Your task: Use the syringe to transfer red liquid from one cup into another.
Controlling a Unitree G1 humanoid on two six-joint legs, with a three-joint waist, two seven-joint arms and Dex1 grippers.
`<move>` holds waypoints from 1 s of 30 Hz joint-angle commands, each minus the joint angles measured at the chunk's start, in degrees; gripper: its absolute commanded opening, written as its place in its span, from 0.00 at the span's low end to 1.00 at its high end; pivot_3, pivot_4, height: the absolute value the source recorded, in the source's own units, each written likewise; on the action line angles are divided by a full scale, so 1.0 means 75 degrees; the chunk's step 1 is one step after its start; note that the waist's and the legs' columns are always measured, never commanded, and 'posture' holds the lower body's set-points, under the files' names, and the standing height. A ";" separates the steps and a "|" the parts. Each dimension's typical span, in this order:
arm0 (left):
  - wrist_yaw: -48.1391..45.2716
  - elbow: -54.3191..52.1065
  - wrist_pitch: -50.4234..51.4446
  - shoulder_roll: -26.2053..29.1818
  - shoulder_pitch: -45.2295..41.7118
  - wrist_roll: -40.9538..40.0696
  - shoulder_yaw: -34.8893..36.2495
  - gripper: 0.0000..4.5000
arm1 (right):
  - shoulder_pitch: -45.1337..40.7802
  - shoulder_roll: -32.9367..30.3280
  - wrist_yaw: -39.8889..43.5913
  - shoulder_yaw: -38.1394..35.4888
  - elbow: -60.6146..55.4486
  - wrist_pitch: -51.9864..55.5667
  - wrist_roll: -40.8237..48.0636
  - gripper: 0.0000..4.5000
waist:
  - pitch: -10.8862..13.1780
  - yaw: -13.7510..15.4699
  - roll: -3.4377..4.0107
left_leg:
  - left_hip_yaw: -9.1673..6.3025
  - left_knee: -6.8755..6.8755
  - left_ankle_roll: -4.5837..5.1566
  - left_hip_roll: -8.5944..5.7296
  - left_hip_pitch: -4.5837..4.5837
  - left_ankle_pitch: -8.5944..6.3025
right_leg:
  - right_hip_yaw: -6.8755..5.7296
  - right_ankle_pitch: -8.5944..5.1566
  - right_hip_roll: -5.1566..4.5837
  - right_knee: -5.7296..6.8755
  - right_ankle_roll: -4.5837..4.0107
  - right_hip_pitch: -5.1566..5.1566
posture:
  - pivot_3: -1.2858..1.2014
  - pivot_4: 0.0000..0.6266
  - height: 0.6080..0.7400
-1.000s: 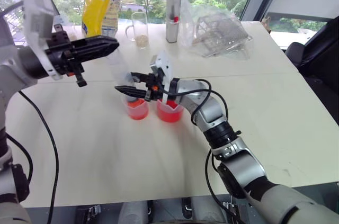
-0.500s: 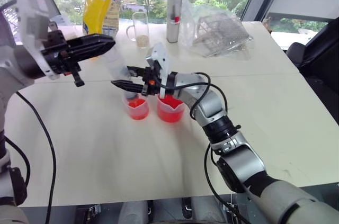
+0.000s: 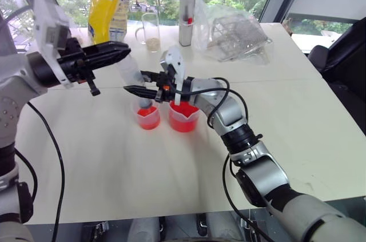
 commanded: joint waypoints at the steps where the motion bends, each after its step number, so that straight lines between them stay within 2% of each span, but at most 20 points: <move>1: -0.0091 -0.0027 0.0286 0.0028 0.0308 0.0226 -0.0397 0.00 | -0.0552 0.0039 -0.0268 -0.0865 -0.0649 -0.0263 0.0492 0.32 | 0.0000 0.0000 0.0000 | 0.0000 0.0000 0.0000 0.0000 0.0000 0.0000 | 0.0000 0.0000 0.0000 0.0000 0.0000 0.0000 | 0.52 0.24 1.00; 5: 0.0085 0.0113 0.0554 -0.0011 -0.0113 -0.0131 -0.0145 0.00 | -0.0348 0.0088 -0.0210 -0.0719 -0.0618 -0.0254 0.0435 0.32 | 0.0000 0.0001 0.0000 | 0.0000 0.0000 0.0000 0.0000 0.0000 0.0000 | 0.0000 0.0000 0.0000 0.0000 0.0000 0.0000 | 0.52 0.24 1.00; 8: 0.0327 0.0219 0.0811 -0.0118 -0.0445 -0.0414 0.0052 0.27 | -0.0214 0.0143 -0.0176 -0.0598 -0.0712 -0.0193 0.0420 0.32 | 0.0002 0.0014 0.0003 | -0.0001 0.0000 0.0000 0.0000 -0.0001 0.0000 | -0.0001 0.0000 0.0000 0.0000 0.0001 0.0001 | 0.52 0.24 1.00; 11: 0.0544 0.0284 0.0987 -0.0302 -0.0736 -0.0693 0.0285 0.58 | -0.0069 0.0214 -0.0153 -0.0490 -0.0835 -0.0092 0.0415 0.32 | 0.0000 0.0009 -0.0004 | -0.0002 0.0000 0.0000 0.0002 -0.0002 0.0000 | -0.0001 0.0000 -0.0004 -0.0001 0.0001 0.0001 | 0.52 0.24 1.00; 14: 0.0866 0.0327 0.1227 -0.0531 -0.0953 -0.1122 0.0600 0.95 | 0.0058 0.0259 -0.0130 -0.0428 -0.0932 -0.0028 0.0388 0.32 | 0.0001 -0.0008 -0.0005 | -0.0003 0.0000 0.0000 0.0002 -0.0003 0.0000 | -0.0001 0.0000 -0.0003 -0.0001 0.0001 0.0000 | 0.52 0.24 1.00; 15: 0.0944 0.0322 0.1290 -0.0572 -0.0986 -0.1215 0.0686 0.99 | 0.0088 0.0272 -0.0134 -0.0419 -0.0952 -0.0010 0.0380 0.32 | 0.0001 -0.0015 -0.0004 | -0.0003 0.0000 0.0000 0.0004 -0.0002 0.0000 | -0.0001 0.0000 -0.0002 -0.0001 0.0001 -0.0001 | 0.52 0.24 1.00; 18: 0.1109 0.0267 0.1487 -0.0488 -0.0939 -0.1614 0.1146 0.99 | 0.0217 0.0298 -0.0152 -0.0378 -0.1049 0.0068 0.0376 0.32 | 0.0001 -0.0025 -0.0004 | -0.0003 -0.0001 0.0000 0.0006 -0.0002 0.0000 | 0.0000 0.0000 -0.0002 0.0000 0.0001 -0.0002 | 0.52 0.24 1.00; 23: 0.1097 0.0113 0.2026 0.0146 -0.0278 -0.2237 0.2142 0.99 | 0.0298 0.0302 -0.0249 -0.0432 -0.1231 0.0325 0.0431 0.32 | 0.0001 -0.0134 -0.0004 | -0.0003 -0.0002 0.0000 0.0012 -0.0003 0.0000 | 0.0000 0.0000 -0.0006 0.0000 0.0001 -0.0004 | 0.52 0.24 1.00; 27: 0.0751 -0.0509 0.2250 0.0551 0.0992 -0.2359 0.2740 0.99 | -0.0084 0.0311 -0.0634 -0.0837 -0.1332 0.0998 0.0762 0.32 | 0.0002 -0.0183 -0.0002 | -0.0003 -0.0002 0.0000 0.0013 -0.0002 0.0000 | 0.0000 0.0000 -0.0013 0.0001 0.0000 -0.0002 | 0.52 0.24 1.00; 30: 0.0578 -0.0794 0.2085 0.0588 0.1680 -0.2233 0.2848 0.99 | -0.0732 0.0192 -0.1054 -0.1332 -0.1242 0.1617 0.1051 0.32 | 0.0004 -0.0176 0.0001 | -0.0005 -0.0002 -0.0005 0.0014 -0.0002 0.0002 | -0.0001 0.0000 -0.0016 0.0002 -0.0002 -0.0004 | 0.52 0.24 1.00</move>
